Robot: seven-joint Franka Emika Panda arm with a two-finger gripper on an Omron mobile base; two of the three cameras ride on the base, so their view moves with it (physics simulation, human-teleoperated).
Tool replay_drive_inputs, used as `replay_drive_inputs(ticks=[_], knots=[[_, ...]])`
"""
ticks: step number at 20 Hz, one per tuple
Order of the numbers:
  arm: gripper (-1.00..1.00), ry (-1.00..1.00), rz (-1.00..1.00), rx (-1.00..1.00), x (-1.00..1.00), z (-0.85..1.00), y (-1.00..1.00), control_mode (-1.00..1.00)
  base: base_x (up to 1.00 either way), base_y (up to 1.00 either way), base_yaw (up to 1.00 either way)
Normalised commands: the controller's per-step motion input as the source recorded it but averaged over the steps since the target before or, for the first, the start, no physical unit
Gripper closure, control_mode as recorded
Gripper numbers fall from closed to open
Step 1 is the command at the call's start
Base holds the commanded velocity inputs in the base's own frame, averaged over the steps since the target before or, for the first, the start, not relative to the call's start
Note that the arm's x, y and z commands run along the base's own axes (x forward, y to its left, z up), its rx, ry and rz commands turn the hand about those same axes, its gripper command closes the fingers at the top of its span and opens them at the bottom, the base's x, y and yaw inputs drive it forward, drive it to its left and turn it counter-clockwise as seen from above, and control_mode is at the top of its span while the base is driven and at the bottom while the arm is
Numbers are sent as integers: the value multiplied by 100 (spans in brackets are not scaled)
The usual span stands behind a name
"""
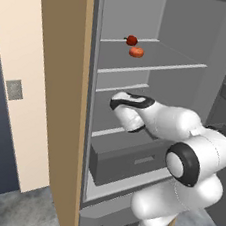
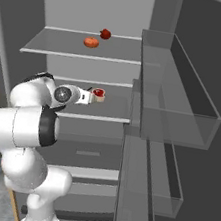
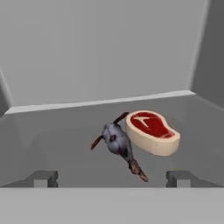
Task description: Transport the fish and squash to the fridge. Place the fish on the rack containing meat and place the squash on the rack containing the vegetable, ensuring meats and vegetables are on different racks.
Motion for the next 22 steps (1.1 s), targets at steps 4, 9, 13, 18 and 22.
replay_drive_inputs(ticks=[4, 9, 13, 18, 22], knots=[[-100, -5, -8, 0, -56, 88, -2, -100, 0, 0, 0], [-100, 2, -13, 1, -45, 61, -18, -100, 0, 0, 0], [-100, 1, -13, 0, -45, 81, -1, -100, 0, 0, 0], [-100, -2, -10, 0, -49, 100, 0, -100, 0, 0, 0], [-100, -7, -10, 0, -58, 96, -5, -100, 0, 0, 0]])
